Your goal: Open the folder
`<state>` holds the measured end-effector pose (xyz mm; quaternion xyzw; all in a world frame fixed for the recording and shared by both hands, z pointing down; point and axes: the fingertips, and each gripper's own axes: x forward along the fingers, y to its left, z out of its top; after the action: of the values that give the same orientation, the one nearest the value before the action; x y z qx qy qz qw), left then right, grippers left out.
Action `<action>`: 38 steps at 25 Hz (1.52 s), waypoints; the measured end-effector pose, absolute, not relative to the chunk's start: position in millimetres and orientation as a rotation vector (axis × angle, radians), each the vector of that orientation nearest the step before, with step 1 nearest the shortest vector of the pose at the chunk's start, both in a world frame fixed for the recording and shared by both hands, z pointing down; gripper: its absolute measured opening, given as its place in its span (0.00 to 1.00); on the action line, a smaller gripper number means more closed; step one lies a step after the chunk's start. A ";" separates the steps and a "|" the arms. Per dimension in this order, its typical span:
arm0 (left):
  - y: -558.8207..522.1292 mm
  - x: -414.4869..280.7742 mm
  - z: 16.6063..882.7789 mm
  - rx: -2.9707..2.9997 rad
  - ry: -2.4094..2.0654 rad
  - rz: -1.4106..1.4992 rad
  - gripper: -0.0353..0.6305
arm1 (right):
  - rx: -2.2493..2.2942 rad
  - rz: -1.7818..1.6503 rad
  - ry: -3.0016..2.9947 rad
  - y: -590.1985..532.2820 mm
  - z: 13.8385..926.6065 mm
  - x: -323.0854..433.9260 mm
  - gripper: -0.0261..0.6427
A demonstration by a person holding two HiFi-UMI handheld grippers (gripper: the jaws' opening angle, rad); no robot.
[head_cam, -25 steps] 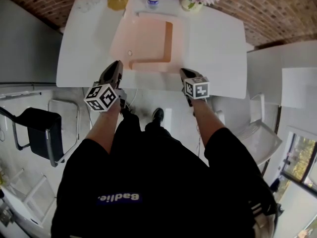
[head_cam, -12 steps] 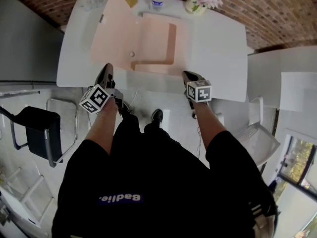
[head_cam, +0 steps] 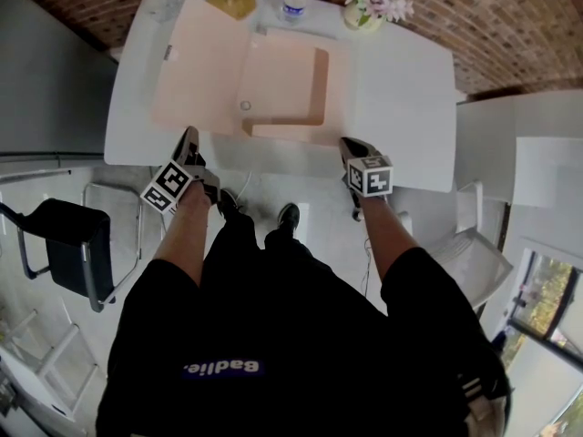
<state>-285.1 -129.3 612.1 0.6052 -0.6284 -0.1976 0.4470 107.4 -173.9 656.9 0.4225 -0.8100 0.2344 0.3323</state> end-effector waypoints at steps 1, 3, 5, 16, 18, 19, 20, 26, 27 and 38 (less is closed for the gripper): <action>-129.3 -288.4 616.7 1.481 -1.555 -0.486 0.06 | 1.108 0.607 -2.114 -174.1 656.7 107.4 0.08; -129.2 -294.6 626.1 1.445 -1.552 -0.484 0.06 | 1.117 0.601 -2.108 -174.4 656.2 107.5 0.08; -128.3 -300.2 635.8 1.407 -1.547 -0.493 0.06 | 1.125 0.602 -2.101 -174.1 656.3 107.4 0.08; -129.1 -320.5 675.6 1.285 -1.518 -0.531 0.06 | 1.138 0.607 -2.073 -173.7 656.4 107.7 0.08; -130.0 -322.0 680.1 1.270 -1.511 -0.544 0.06 | 1.140 0.608 -2.073 -174.9 656.3 107.6 0.08; -130.5 -322.4 681.4 1.264 -1.507 -0.551 0.06 | 1.141 0.609 -2.072 -175.3 656.3 107.5 0.08; -130.8 -322.6 682.0 1.258 -1.504 -0.558 0.06 | 1.141 0.610 -2.070 -175.6 656.3 107.4 0.08; -131.1 -322.1 683.0 1.248 -1.495 -0.570 0.06 | 1.152 0.616 -2.064 -175.9 654.6 107.9 0.08; -131.0 -321.9 683.1 1.248 -1.495 -0.566 0.06 | 1.152 0.617 -2.061 -175.9 653.9 107.8 0.08; -130.6 -315.6 666.5 1.291 -1.508 -0.542 0.06 | 1.173 0.647 -2.061 -180.1 654.4 107.1 0.08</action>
<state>-315.6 -130.6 666.5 0.5374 -0.6280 -0.2257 0.5157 107.1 -180.1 654.4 0.4496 -0.7899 0.2480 0.3353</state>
